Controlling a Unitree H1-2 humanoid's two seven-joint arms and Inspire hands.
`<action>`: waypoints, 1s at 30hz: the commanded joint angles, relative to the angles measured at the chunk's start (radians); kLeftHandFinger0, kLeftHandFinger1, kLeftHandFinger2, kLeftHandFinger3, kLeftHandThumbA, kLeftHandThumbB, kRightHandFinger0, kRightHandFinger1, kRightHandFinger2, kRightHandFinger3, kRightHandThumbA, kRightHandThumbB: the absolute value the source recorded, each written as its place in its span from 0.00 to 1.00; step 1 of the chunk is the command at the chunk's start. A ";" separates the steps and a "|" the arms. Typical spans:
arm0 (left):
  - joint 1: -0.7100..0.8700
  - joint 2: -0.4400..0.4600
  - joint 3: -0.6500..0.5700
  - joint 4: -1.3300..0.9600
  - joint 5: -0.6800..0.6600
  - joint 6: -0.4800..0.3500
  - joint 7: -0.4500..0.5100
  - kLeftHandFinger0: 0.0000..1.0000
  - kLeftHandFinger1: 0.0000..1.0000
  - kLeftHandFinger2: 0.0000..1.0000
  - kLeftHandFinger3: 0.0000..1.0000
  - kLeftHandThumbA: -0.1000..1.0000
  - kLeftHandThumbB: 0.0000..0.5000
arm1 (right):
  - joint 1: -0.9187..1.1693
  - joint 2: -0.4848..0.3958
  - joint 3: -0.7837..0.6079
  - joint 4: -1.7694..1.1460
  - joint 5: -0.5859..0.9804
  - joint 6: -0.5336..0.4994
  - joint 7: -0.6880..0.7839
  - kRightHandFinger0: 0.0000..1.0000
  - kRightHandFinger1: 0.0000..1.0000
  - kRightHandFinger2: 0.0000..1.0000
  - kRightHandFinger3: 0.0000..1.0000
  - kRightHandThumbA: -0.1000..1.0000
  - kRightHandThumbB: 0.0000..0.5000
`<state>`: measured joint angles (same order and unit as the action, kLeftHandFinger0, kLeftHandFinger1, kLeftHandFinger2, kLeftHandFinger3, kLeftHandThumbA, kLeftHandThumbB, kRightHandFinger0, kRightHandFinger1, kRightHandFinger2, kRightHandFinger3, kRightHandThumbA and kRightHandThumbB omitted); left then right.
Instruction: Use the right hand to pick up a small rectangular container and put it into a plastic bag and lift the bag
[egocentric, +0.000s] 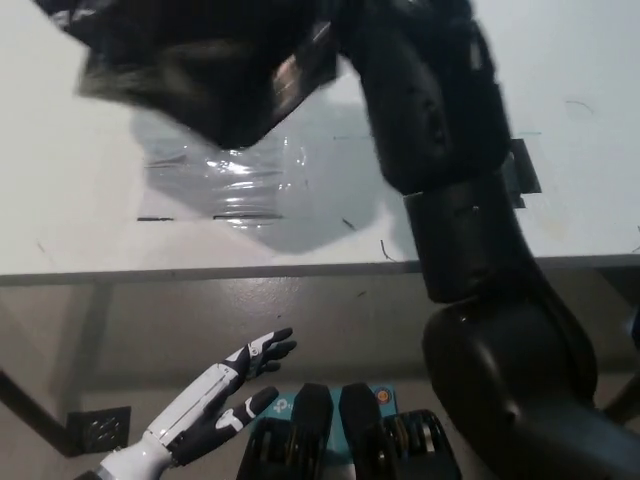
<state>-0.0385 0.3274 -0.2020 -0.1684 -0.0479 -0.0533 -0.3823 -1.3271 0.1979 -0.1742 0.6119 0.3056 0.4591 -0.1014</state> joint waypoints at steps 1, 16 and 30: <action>-0.012 0.023 -0.006 -0.031 0.026 -0.002 -0.019 1.00 1.00 1.00 1.00 0.88 0.50 | -0.002 -0.012 0.046 0.147 -0.041 -0.068 0.047 0.00 0.23 0.65 0.50 0.00 0.33; -0.028 0.022 -0.012 -0.025 0.021 0.020 -0.035 1.00 1.00 1.00 1.00 0.84 0.54 | -0.022 -0.046 0.109 0.229 -0.099 -0.179 0.055 0.00 0.28 0.62 0.69 0.00 0.29; -0.035 0.021 -0.011 -0.018 0.016 0.014 -0.050 1.00 1.00 1.00 1.00 0.79 0.52 | -0.057 -0.159 0.378 0.574 -0.338 -0.306 0.138 0.89 1.00 1.00 1.00 0.59 0.72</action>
<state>-0.0627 0.3372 -0.2109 -0.1683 -0.0269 -0.0244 -0.4159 -1.2973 0.0858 0.1052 1.1430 0.1040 0.2209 -0.0530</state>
